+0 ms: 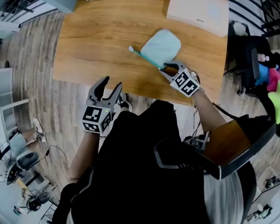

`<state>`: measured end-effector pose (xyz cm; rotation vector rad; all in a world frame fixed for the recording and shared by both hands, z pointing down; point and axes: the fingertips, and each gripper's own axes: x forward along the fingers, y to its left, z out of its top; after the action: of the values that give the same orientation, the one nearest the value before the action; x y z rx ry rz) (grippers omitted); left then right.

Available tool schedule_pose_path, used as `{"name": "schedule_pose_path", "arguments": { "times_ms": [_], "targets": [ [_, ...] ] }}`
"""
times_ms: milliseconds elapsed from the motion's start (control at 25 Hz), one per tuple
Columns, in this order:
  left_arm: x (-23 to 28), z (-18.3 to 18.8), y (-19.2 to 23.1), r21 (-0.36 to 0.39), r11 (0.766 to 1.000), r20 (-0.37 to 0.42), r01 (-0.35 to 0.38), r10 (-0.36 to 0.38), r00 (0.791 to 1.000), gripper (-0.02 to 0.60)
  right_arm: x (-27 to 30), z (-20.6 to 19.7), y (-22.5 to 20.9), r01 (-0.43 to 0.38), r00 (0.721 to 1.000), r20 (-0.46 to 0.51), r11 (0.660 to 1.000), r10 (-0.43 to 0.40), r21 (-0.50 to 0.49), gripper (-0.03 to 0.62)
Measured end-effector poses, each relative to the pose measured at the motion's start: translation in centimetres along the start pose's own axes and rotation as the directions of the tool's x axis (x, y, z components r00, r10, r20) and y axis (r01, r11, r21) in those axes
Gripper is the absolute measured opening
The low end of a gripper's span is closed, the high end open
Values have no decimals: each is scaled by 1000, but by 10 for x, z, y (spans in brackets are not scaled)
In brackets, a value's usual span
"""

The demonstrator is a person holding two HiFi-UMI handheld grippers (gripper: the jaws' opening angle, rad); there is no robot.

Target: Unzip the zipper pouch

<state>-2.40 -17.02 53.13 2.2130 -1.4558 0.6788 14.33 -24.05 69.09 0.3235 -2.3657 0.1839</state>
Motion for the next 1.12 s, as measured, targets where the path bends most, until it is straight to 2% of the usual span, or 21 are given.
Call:
{"name": "schedule_pose_path", "arguments": {
  "times_ms": [160,360,600,840,920,1120],
  "targets": [
    [-2,-5,-1,-21,1000,-3,-10,10,1000,236,1,-2,-1,0,1000,-8,999,-1,-46,98],
    [-3,-10,-5,-18,1000,-9,-2,1,1000,232,3,-1,3,-8,1000,-10,999,8,-40,68],
    [-10,1,-11,25,999,5,27,-27,1000,227,-7,12,4,-15,998,58,993,9,119,58],
    [-24,31,-10,94,987,49,131,-136,989,221,-29,56,8,-28,992,128,962,-7,270,55],
    [-23,35,-7,111,980,50,164,-170,984,221,-38,74,7,-17,988,154,954,-31,298,55],
    [-19,64,-5,171,959,118,227,-248,961,219,-67,116,8,17,976,197,932,-94,361,54]
  ]
}}
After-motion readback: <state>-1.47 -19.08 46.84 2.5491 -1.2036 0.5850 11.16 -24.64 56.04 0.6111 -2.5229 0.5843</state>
